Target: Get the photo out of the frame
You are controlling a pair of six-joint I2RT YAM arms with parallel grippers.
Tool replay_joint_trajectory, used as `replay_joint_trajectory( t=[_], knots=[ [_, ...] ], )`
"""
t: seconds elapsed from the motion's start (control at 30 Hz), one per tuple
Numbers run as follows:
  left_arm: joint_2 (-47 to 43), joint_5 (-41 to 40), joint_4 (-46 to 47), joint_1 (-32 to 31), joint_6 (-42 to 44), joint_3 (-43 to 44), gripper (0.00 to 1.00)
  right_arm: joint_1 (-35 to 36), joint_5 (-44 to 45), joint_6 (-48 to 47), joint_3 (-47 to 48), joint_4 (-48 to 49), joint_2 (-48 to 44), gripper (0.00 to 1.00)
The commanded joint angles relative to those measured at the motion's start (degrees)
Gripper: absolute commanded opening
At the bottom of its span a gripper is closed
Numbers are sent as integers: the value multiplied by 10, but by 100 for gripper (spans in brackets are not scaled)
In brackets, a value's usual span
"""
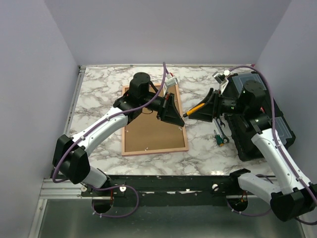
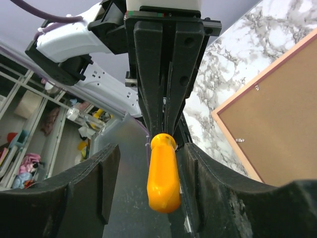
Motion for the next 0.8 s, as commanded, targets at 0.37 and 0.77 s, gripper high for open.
replay_joint_trajectory(
  t=[0.37,0.77],
  knots=[
    [14,26,34,-1,-14,-7,0,-2,-16,-28,24,-11,28,44],
    [12,26,34,-1,-14,-8,0,-2,-29,-2,8,17,19,43]
  ],
)
